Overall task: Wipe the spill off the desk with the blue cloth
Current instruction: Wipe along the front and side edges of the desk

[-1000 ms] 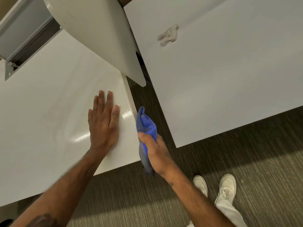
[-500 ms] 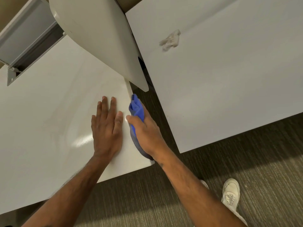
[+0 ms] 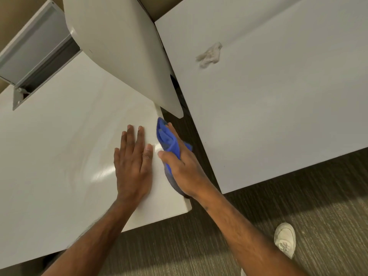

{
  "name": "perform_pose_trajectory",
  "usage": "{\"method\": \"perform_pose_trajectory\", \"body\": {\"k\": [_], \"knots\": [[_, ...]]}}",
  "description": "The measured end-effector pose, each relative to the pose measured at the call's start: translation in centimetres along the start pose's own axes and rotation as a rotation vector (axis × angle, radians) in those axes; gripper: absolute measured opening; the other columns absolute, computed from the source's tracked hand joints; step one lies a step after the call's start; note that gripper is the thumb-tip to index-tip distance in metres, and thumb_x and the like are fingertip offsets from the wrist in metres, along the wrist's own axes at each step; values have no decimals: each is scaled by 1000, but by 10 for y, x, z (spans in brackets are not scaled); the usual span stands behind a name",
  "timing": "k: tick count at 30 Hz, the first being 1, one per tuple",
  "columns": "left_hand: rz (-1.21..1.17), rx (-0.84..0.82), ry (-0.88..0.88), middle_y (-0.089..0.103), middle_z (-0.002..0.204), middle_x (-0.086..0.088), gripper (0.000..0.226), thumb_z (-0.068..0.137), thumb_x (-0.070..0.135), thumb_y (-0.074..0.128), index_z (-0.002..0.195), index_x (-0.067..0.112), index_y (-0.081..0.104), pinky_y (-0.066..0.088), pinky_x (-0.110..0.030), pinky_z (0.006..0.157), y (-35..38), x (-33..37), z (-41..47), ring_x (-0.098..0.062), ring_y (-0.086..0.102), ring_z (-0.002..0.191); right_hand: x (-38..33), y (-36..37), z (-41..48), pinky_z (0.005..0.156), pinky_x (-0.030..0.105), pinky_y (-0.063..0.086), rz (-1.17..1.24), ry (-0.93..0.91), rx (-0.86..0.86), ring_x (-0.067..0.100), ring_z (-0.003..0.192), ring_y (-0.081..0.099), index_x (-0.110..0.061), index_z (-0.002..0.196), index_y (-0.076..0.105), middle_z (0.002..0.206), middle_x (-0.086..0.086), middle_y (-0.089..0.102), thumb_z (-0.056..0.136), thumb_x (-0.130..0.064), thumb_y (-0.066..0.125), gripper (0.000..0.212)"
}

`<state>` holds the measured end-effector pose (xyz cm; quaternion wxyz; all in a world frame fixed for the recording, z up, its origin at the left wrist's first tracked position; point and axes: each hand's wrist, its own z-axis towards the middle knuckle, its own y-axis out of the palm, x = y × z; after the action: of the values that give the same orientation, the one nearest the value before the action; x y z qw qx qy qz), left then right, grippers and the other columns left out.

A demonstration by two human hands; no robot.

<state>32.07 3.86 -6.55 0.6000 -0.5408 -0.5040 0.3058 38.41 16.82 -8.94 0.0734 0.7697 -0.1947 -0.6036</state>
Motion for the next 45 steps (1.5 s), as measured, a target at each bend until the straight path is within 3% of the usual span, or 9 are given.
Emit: {"method": "perform_pose_trajectory", "body": {"k": [4,9,15,20,23,27,32,36,45], "knots": [[20,0,-1,-6,165,12,64,95,60,9,154,38,1,-3,-46,124,0,1,-1,-6,-9,152,-19,3,44,70,27,44,121,320,133,9,70,54,-21,90,55,75,-2,55,99,-35,51,17],[-27,4,13,0,166,9,55,100,49,15,152,39,1,1,-50,124,1,-3,0,-8,-4,152,-17,20,29,114,41,35,-396,-113,101,22,145,32,-34,155,14,161,-2,27,99,-43,45,64],[16,-4,0,-6,166,12,64,96,57,12,156,36,5,-4,-46,124,1,0,0,-6,-9,151,-10,9,33,75,31,48,-12,102,143,10,83,61,-31,123,48,98,-6,60,98,-39,49,26],[-36,4,7,0,166,7,59,98,51,14,154,35,6,0,-48,124,-1,1,-1,-10,-4,153,-17,15,23,117,44,30,-399,-153,49,22,150,22,-35,155,15,165,-7,17,100,-40,46,64],[-6,5,11,-3,166,10,57,98,52,15,153,39,3,-2,-46,124,1,-1,-1,-9,-5,152,17,-6,-37,115,40,36,-33,-98,-101,18,147,31,-44,151,27,160,-7,31,97,-31,50,60],[25,3,28,-7,165,15,54,99,55,15,149,49,-5,-3,-44,123,2,-6,-1,-5,-8,151,33,-20,-65,76,22,50,232,166,-86,3,78,70,-37,95,73,81,-7,75,102,-31,43,32],[31,15,37,-6,166,13,62,97,60,13,155,40,2,-3,-46,123,4,-9,2,-9,-7,152,27,1,-58,106,12,32,180,9,-38,-12,131,37,-39,154,22,157,-24,27,96,-39,47,63],[52,14,69,-8,166,12,62,98,60,13,155,40,-2,-6,-45,123,7,-12,3,-10,-8,152,57,-2,-113,103,5,34,236,-25,28,-9,137,37,-40,151,32,152,-30,36,97,-37,47,57],[4,-59,148,-12,166,3,63,101,58,12,157,31,-3,-9,-50,120,3,-19,5,-18,-13,152,108,5,-175,84,39,54,1169,28,636,25,93,72,-21,106,76,102,7,76,80,-58,68,46]]}}
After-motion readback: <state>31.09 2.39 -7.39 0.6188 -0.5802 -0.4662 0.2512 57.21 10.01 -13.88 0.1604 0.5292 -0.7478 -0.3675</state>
